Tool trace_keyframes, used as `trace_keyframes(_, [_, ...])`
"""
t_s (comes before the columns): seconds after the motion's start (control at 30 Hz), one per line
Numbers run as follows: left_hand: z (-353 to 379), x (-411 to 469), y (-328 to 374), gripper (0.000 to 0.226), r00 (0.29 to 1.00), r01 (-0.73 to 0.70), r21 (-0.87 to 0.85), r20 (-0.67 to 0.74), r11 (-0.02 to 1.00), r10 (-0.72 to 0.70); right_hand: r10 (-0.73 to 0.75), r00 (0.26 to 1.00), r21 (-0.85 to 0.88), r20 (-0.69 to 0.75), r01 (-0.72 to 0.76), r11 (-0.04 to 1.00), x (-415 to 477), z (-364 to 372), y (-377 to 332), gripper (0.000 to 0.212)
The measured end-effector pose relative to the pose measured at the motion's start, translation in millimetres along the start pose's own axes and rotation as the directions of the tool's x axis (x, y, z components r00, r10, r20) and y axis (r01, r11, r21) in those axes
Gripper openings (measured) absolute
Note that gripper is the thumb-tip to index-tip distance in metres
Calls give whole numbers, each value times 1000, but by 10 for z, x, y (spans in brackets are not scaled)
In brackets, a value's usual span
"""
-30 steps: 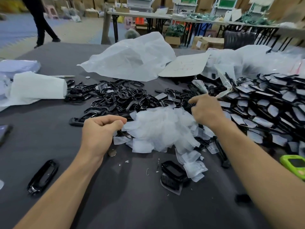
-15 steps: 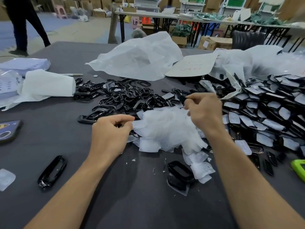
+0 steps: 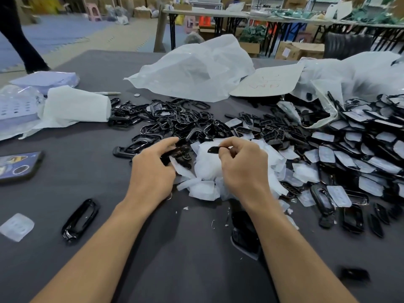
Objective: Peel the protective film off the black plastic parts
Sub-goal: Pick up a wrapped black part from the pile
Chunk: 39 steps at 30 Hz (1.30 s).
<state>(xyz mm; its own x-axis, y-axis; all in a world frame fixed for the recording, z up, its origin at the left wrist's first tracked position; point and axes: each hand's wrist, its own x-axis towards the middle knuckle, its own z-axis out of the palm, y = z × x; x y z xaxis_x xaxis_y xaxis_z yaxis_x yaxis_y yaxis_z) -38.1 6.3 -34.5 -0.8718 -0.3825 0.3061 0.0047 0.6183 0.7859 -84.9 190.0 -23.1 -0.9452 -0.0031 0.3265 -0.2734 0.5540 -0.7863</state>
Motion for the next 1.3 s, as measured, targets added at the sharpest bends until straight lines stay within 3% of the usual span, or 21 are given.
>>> trace_keyframes(0.2, [-96, 14, -12, 56, 988, 94, -81, -113, 992, -103, -58, 996, -37, -68, 55, 998, -25, 4, -10, 11])
trace_keyframes(0.43, [-93, 40, -39, 15, 970, 160, -209, -149, 965, -193, -62, 994, 104, -88, 72, 992, -54, -5, -46, 15])
trace_keyframes(0.7, [-142, 17, 44, 37, 955, 98, -200, -257, 975, -149, -75, 996, 204, -41, 81, 976, -129, 13, -163, 19])
trace_keyframes(0.8, [-149, -15, 75, 41, 963, 23, -106, -264, 994, -50, -85, 996, 186, -38, 91, 978, -162, 31, -199, 18])
trace_keyframes(0.97, [-113, -48, 117, 67, 963, -94, -65, -258, 993, 74, -95, 995, 242, 8, 90, 966, -195, 41, -228, 6])
trace_keyframes(1.13, [-140, -44, 135, 72, 956, -109, -266, -292, 958, 28, -62, 998, 251, 27, 54, 967, -174, 60, -186, 24])
trace_keyframes(1.2, [-135, -32, 163, 69, 971, 3, -426, -216, 905, -104, -25, 999, 304, 34, 13, 953, -162, 67, -197, 21])
trace_keyframes(1.23, [-122, -25, 181, 65, 974, 86, -562, -126, 823, -188, 3, 999, 339, 41, -17, 941, -155, 68, -207, 18])
trace_keyframes(1.3, [-77, -28, 207, 60, 947, 275, -791, 123, 547, -298, 66, 995, 427, 69, -90, 900, -153, 70, -223, 16])
